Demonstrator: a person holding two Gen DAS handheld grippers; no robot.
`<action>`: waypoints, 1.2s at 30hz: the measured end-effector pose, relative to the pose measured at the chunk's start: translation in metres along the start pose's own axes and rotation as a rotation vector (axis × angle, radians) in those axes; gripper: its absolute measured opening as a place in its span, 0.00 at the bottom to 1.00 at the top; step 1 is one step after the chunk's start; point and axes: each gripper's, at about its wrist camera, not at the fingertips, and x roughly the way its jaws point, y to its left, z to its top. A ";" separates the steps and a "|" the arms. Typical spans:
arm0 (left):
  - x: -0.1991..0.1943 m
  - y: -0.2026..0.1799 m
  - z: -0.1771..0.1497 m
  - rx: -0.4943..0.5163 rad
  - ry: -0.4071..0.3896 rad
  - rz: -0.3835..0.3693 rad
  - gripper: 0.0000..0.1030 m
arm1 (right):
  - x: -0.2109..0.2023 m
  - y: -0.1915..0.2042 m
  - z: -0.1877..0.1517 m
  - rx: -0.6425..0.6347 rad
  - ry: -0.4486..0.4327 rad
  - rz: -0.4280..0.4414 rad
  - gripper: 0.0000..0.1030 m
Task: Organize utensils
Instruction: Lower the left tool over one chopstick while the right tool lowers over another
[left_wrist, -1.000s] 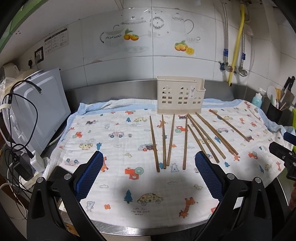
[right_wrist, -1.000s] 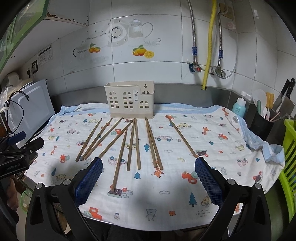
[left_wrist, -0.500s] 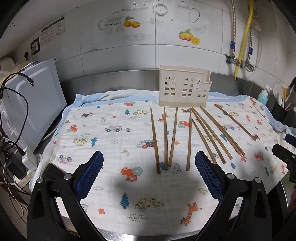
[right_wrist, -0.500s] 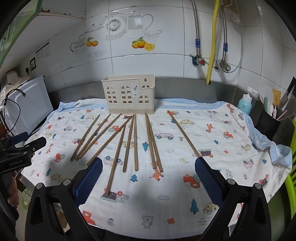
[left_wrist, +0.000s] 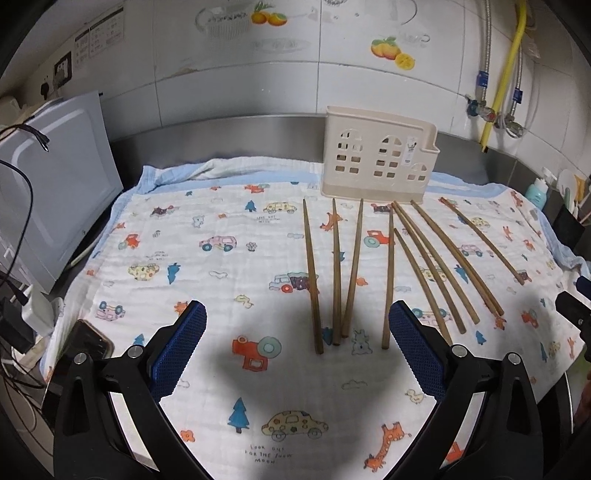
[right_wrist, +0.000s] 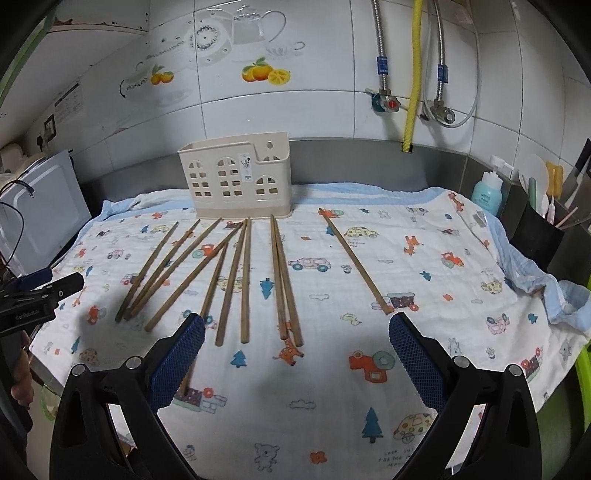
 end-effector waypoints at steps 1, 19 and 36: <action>0.004 0.001 0.001 -0.003 0.007 0.002 0.94 | 0.004 -0.001 0.000 0.003 0.006 -0.003 0.94; 0.068 0.008 0.013 -0.042 0.094 -0.002 0.85 | 0.062 -0.032 0.004 0.039 0.088 -0.002 0.94; 0.112 0.004 0.023 -0.069 0.156 -0.070 0.52 | 0.100 -0.064 0.015 0.011 0.129 -0.020 0.93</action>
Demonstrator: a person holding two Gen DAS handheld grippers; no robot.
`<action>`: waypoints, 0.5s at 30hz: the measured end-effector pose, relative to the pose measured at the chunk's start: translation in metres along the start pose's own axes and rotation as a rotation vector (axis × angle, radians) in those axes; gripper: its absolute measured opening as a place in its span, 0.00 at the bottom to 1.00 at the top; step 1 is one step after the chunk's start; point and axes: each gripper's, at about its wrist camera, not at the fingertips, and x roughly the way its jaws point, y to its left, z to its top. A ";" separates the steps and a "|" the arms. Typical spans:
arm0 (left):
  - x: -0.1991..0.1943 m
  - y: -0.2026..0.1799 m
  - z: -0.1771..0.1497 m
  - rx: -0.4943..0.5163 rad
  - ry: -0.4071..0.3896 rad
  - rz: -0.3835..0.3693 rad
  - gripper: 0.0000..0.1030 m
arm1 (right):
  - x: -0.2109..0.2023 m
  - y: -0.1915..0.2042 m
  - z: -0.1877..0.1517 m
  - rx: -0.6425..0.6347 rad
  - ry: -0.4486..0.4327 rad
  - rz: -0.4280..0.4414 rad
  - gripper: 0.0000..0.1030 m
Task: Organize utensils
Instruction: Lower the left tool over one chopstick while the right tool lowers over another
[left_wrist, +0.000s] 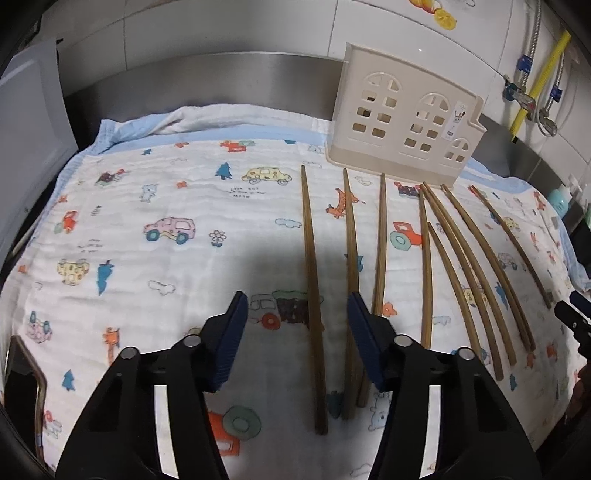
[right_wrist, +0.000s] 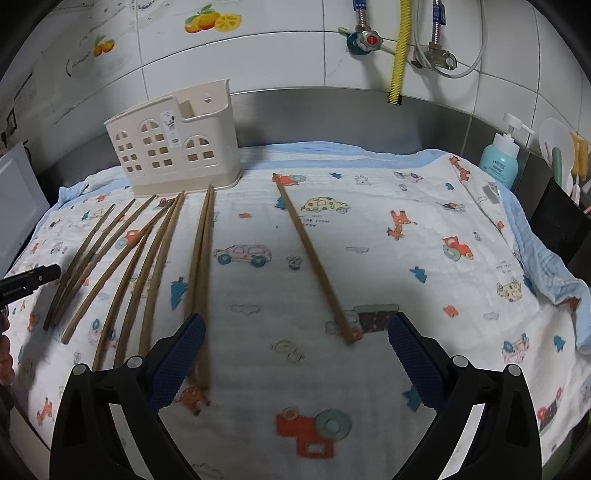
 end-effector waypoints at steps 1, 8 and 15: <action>0.002 0.000 0.000 -0.002 0.003 -0.004 0.48 | 0.002 -0.002 0.002 -0.006 -0.001 -0.008 0.93; 0.010 0.002 0.002 -0.019 0.020 -0.039 0.31 | 0.018 -0.019 0.015 0.006 0.027 0.009 0.72; 0.014 0.001 0.002 -0.018 0.024 -0.068 0.20 | 0.036 -0.024 0.019 -0.017 0.070 0.021 0.52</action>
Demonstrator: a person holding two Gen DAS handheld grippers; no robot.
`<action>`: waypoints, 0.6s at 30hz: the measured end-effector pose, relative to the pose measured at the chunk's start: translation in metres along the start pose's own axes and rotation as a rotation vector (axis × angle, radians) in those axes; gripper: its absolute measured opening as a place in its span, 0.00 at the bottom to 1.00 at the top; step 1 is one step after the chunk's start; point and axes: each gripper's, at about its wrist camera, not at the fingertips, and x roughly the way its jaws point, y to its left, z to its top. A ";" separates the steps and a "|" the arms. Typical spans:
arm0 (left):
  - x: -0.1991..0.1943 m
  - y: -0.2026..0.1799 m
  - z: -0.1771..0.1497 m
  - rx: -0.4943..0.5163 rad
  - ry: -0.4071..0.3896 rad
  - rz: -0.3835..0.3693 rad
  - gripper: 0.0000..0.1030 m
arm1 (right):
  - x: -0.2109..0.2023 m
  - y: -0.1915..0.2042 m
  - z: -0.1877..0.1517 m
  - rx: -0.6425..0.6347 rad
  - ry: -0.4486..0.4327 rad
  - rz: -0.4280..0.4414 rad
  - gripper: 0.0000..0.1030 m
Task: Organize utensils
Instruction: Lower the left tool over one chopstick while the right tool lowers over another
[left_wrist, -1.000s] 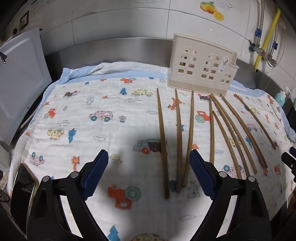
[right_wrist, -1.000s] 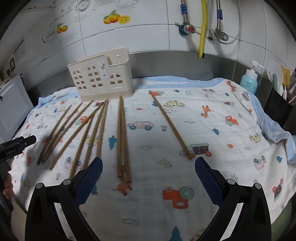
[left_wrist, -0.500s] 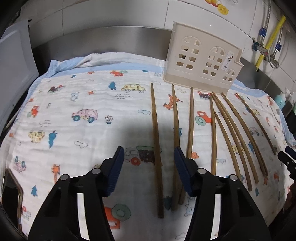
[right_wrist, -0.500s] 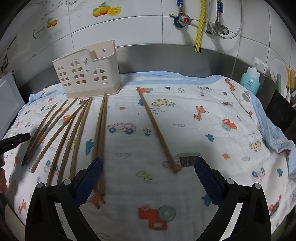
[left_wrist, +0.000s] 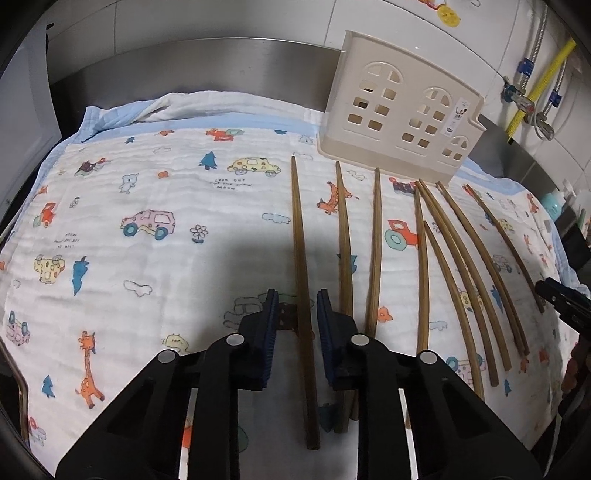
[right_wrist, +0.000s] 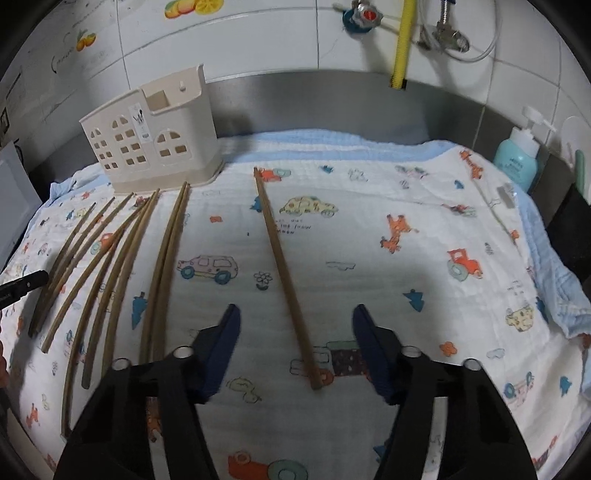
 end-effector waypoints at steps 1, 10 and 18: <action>0.001 0.000 0.000 0.000 0.001 -0.004 0.19 | 0.002 0.000 0.000 -0.006 0.003 0.000 0.50; 0.007 0.001 0.000 -0.006 0.011 -0.020 0.19 | 0.017 0.001 0.002 -0.030 0.033 0.006 0.25; 0.009 0.001 0.002 -0.014 0.006 -0.026 0.19 | 0.019 0.000 0.005 -0.041 0.034 0.008 0.12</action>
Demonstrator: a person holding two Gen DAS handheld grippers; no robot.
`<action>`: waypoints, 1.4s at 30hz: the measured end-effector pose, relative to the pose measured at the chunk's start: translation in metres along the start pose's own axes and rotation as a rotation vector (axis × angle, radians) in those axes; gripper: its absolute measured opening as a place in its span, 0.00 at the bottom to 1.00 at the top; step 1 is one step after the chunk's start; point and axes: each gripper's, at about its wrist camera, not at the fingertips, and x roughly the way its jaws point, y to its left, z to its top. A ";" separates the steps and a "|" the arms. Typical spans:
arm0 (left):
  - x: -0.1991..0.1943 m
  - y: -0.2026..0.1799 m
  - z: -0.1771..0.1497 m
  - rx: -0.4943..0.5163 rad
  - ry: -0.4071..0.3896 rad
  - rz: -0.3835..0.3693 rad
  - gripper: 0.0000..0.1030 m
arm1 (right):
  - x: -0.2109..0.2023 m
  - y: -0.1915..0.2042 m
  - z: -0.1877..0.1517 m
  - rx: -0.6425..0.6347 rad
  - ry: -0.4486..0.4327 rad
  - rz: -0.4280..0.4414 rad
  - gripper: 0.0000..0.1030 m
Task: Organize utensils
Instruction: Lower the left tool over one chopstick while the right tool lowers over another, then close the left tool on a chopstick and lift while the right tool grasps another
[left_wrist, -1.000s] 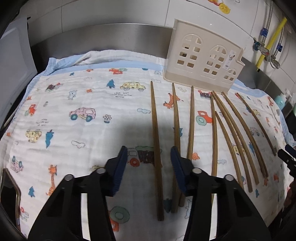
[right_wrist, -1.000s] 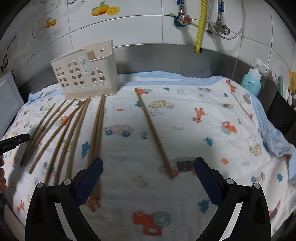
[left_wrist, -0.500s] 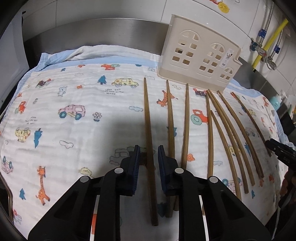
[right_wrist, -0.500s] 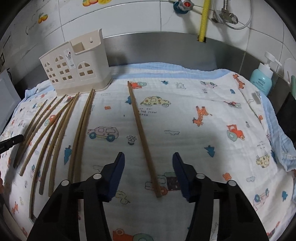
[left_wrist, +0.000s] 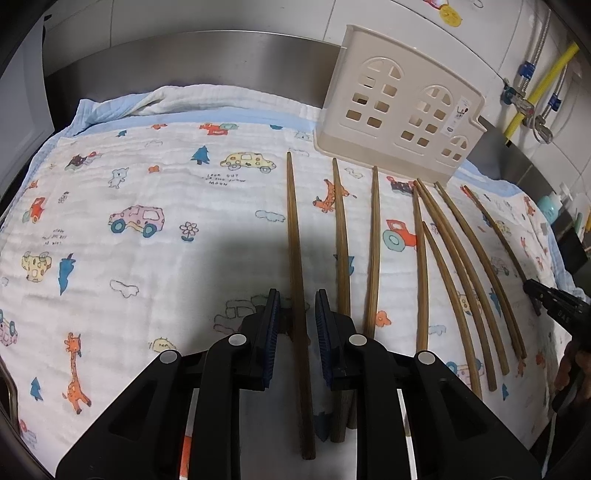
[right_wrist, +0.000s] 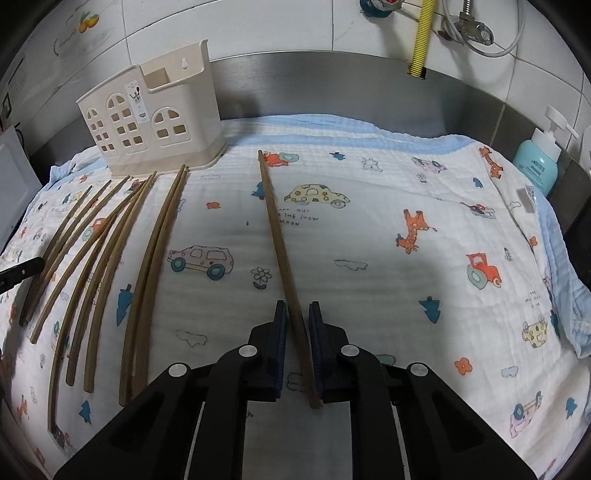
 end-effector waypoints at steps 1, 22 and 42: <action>0.000 -0.001 0.000 0.000 0.000 -0.001 0.19 | 0.000 0.000 0.000 -0.002 -0.002 -0.003 0.12; -0.020 0.000 0.003 -0.019 -0.028 0.014 0.06 | -0.032 0.018 -0.012 -0.008 -0.062 0.011 0.06; -0.082 -0.015 0.010 0.093 -0.064 -0.065 0.06 | -0.129 0.050 0.009 -0.029 -0.286 0.053 0.06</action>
